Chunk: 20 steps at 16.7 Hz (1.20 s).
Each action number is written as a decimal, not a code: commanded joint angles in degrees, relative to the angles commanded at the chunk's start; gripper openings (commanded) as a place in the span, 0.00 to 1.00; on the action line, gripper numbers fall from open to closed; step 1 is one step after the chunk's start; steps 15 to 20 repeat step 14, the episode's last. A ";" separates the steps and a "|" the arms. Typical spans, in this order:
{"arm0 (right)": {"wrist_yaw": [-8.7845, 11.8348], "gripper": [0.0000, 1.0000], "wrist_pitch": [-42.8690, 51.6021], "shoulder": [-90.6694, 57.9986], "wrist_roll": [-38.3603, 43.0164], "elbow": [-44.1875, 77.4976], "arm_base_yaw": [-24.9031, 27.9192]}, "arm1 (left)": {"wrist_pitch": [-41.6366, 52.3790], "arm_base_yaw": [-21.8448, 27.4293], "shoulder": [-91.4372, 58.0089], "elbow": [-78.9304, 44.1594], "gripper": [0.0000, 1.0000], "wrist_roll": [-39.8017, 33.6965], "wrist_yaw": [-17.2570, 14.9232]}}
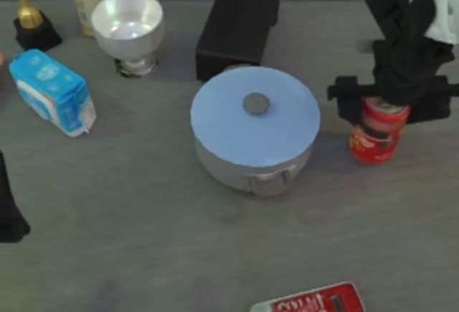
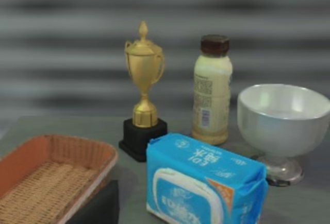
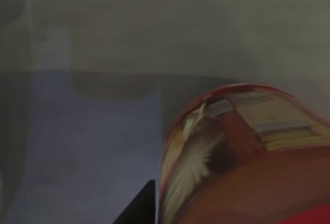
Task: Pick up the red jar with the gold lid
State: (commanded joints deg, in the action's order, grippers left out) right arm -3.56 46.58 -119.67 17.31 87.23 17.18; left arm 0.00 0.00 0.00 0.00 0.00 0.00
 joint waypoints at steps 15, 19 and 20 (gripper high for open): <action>0.00 1.00 0.00 0.00 0.00 0.00 0.00 | 0.00 0.00 0.00 0.00 1.00 0.00 0.00; 0.00 1.00 0.00 0.00 0.00 0.00 0.00 | 0.00 0.00 0.00 0.00 1.00 0.00 0.00; 0.00 1.00 0.00 0.00 0.00 0.00 0.00 | 0.00 0.00 0.00 0.00 1.00 0.00 0.00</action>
